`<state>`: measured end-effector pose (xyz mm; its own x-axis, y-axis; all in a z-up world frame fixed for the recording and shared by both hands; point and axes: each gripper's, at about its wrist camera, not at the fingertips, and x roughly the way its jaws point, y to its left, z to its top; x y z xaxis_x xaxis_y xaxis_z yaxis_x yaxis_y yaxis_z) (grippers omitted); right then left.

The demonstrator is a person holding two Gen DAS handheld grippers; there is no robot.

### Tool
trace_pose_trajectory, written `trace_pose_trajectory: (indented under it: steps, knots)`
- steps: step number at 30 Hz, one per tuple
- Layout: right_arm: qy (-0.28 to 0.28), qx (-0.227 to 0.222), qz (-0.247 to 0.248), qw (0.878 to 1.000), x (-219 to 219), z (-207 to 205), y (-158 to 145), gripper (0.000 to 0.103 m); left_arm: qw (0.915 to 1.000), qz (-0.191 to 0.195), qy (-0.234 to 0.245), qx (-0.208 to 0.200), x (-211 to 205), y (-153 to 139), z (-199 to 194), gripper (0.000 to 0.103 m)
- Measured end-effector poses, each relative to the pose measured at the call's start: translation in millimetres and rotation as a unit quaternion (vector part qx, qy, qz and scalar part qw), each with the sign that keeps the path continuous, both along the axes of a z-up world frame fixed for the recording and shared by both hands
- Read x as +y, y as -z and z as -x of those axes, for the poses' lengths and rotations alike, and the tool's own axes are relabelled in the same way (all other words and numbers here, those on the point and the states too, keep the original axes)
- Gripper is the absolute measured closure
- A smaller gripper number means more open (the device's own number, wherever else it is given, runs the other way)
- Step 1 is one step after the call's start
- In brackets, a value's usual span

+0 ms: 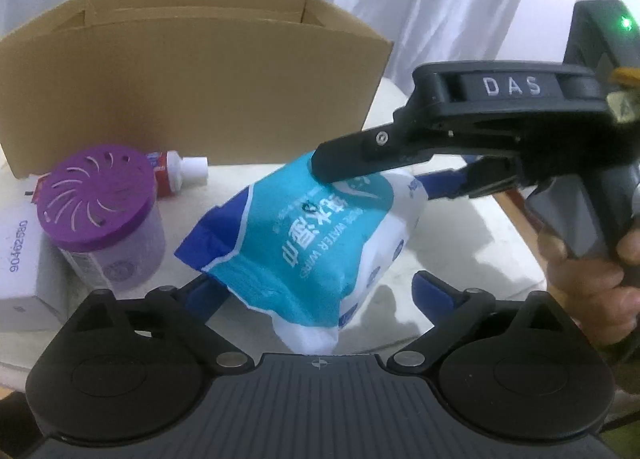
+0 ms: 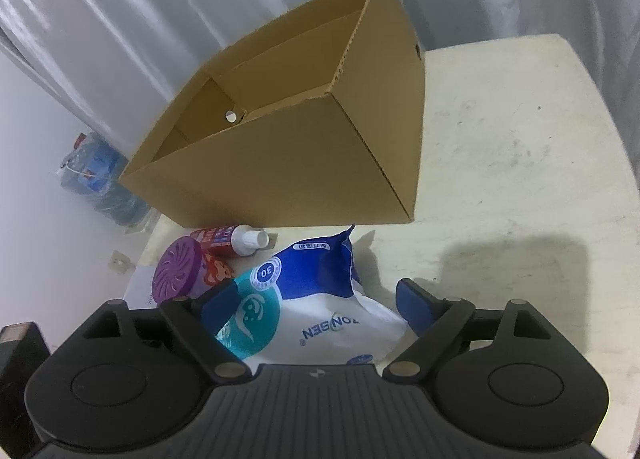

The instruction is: Organize objects

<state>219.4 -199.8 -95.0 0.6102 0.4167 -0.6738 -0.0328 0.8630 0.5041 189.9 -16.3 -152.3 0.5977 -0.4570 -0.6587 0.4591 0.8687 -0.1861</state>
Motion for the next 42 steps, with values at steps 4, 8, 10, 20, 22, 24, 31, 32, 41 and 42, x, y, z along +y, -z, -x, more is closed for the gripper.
trace_pose_trajectory:
  steps: [4,8,10,20,22,24,31,32,41,42]
  knots:
    - [-0.002,0.007,-0.022,1.0,-3.0,-2.5,10.6,0.005,0.9999,0.006,-0.008,-0.003,2.8,2.1,-0.1,0.002]
    - [-0.008,0.001,-0.024,1.0,-2.5,-1.2,11.9,0.001,0.9998,0.017,-0.004,-0.006,6.9,3.3,1.8,0.001]
    - [-0.016,-0.002,-0.023,1.0,-2.3,-0.8,12.1,0.0,0.9998,0.016,-0.008,-0.005,10.0,3.3,5.1,0.001]
    - [-0.014,-0.015,-0.043,0.999,-7.5,2.0,14.6,0.0,0.9996,0.016,-0.023,0.001,18.6,5.7,15.2,0.001]
    - [-0.013,-0.011,-0.041,0.999,-6.3,0.9,13.3,0.0,0.9996,0.013,-0.024,0.003,18.9,4.2,15.8,0.001]
    - [-0.006,-0.003,-0.045,0.999,-6.5,-1.8,13.1,0.0,0.9996,0.01,-0.026,0.007,19.0,1.0,12.0,0.0]
    - [-0.006,0.001,-0.036,0.999,-2.3,-4.8,12.2,0.0,0.9987,0.031,-0.037,0.018,28.3,-2.8,12.2,0.0]
    - [-0.007,0.0,-0.032,0.999,-0.8,-4.9,11.9,0.0,0.9984,0.036,-0.038,0.021,30.2,-3.2,11.7,0.0]
    - [-0.003,-0.003,-0.028,1.0,2.5,-4.6,12.2,0.0,0.9979,0.05,-0.033,0.027,50.8,-3.8,10.3,0.0]
    - [-0.003,-0.004,-0.028,1.0,2.3,-4.5,12.6,0.0,0.998,0.048,-0.032,0.025,48.8,-2.0,11.6,0.0]
